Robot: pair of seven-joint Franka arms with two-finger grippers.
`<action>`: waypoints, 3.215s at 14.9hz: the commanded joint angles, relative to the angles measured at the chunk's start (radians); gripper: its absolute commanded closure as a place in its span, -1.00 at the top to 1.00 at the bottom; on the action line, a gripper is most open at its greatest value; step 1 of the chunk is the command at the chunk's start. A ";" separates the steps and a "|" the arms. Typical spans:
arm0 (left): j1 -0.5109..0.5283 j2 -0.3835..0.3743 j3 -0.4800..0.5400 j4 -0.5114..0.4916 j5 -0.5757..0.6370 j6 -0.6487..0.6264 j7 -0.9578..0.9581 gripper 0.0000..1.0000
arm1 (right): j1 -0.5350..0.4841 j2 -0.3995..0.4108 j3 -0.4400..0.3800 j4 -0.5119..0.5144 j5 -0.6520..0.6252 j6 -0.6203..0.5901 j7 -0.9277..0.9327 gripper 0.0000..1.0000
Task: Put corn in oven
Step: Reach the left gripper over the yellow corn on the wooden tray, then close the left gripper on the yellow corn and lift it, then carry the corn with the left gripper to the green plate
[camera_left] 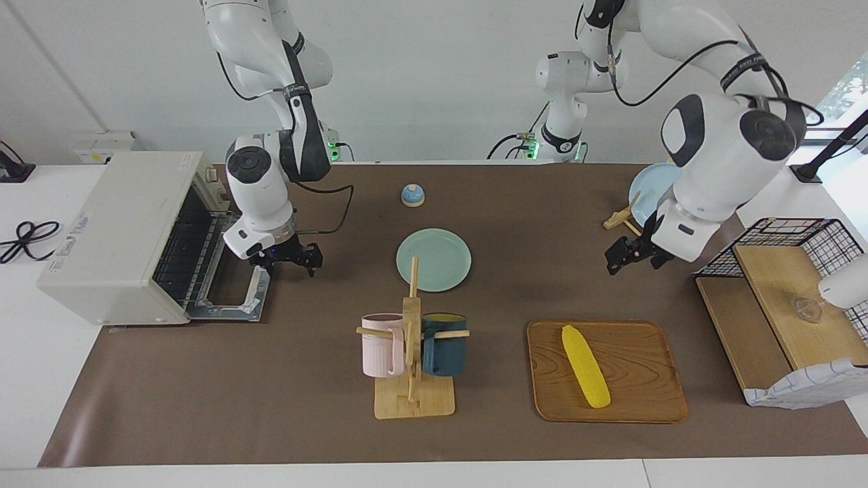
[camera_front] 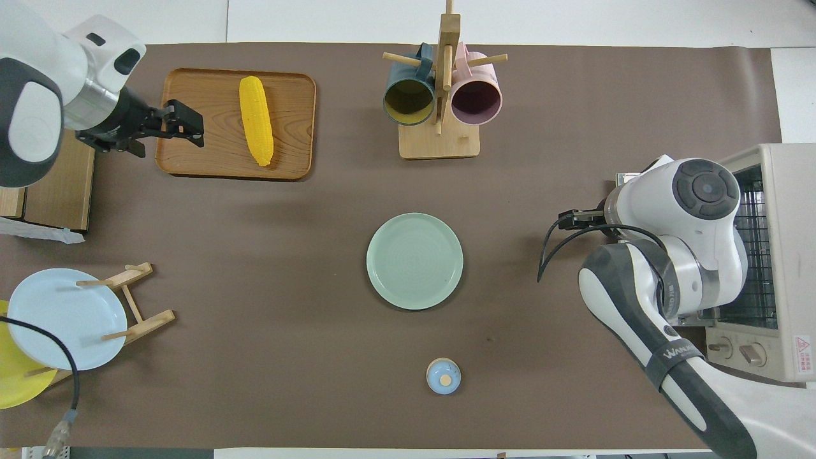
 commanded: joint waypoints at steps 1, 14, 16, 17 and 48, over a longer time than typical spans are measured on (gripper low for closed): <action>-0.049 0.158 0.007 0.121 0.006 0.060 0.009 1.00 | 0.003 -0.004 -0.004 0.006 0.014 -0.014 -0.013 1.00; -0.162 0.389 0.096 0.265 0.092 0.210 0.004 1.00 | -0.003 -0.022 -0.004 0.009 0.014 -0.041 -0.017 1.00; -0.158 0.390 0.096 0.256 0.092 0.231 0.003 1.00 | -0.003 -0.024 -0.004 0.009 0.014 -0.041 -0.017 1.00; -0.158 0.390 0.096 0.241 0.092 0.264 0.003 1.00 | -0.003 -0.022 -0.004 0.009 0.014 -0.038 -0.017 1.00; -0.282 -0.157 0.085 -0.190 -0.066 0.058 -0.143 -1.00 | 0.000 -0.031 -0.004 0.006 0.015 -0.077 -0.015 1.00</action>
